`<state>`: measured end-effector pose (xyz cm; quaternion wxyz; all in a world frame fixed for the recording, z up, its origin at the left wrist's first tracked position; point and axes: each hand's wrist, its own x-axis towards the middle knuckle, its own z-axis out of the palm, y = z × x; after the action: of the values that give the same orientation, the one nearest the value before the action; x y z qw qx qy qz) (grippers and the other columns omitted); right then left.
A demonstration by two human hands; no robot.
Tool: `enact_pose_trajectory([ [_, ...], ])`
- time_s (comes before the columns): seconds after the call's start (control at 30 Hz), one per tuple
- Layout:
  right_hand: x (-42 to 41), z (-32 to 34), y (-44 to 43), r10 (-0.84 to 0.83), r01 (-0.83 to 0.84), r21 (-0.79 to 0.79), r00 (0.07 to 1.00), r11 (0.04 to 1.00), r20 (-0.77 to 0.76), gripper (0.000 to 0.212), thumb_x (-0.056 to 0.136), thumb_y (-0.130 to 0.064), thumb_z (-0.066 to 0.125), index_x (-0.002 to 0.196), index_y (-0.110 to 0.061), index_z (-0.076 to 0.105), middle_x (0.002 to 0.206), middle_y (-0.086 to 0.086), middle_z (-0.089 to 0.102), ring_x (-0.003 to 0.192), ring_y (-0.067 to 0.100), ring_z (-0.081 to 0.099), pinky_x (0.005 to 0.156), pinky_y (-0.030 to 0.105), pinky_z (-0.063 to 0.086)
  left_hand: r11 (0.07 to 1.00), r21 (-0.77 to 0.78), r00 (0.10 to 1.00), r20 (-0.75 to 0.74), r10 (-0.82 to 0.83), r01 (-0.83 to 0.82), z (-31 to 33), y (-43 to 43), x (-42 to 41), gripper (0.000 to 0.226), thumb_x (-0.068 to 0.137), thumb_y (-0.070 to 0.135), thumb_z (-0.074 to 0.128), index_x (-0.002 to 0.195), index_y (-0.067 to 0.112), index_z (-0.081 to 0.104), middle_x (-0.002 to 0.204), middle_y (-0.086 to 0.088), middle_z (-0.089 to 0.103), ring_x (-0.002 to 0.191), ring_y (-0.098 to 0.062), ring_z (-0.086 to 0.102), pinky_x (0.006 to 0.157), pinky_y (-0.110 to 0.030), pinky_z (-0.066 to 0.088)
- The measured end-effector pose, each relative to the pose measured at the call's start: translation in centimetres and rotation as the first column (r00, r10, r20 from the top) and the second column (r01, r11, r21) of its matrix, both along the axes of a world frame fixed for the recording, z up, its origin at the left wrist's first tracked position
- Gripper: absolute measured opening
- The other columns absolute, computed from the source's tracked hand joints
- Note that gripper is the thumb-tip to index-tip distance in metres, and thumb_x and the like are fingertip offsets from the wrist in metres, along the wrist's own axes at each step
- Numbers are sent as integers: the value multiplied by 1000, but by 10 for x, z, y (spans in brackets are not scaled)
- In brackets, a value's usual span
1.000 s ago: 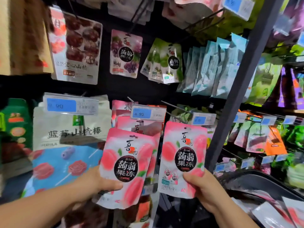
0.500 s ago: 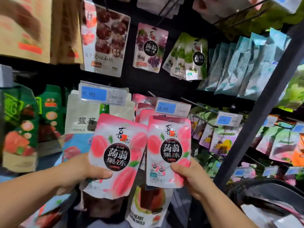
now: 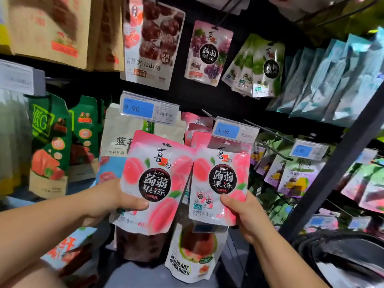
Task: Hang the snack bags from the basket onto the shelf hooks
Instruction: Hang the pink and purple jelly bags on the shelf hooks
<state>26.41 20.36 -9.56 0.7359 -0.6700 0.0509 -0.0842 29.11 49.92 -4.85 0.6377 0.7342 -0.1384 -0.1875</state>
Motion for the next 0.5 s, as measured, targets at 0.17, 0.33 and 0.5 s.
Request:
enact_pose_trajectory([
  [0.17,2,3,1,15,-15,-9,1000,1000,12,46,69,-4,76,113,-6,64,103,18,74,92,33,73,80,44,60,1000,-6,999,-44,17,-17,-15,9,11,35,76,-14,70,50,1,52,34,6,36,24,-3,33,29,-11,26],
  [0.33,6,2,1,20,-20,-2,1000,1000,22,51,68,-5,75,117,-2,63,106,20,73,96,35,72,84,47,59,986,142,994,-48,95,-87,-35,33,30,94,50,31,99,117,-12,48,79,-25,57,51,-21,46,38,-20,35],
  [0.5,10,1,2,10,-10,14,1000,1000,16,44,73,-1,73,115,-2,63,104,21,73,92,35,73,79,45,61,992,121,996,-79,47,-38,-46,44,40,146,36,32,100,151,0,17,150,-39,21,60,-14,63,40,-21,49],
])
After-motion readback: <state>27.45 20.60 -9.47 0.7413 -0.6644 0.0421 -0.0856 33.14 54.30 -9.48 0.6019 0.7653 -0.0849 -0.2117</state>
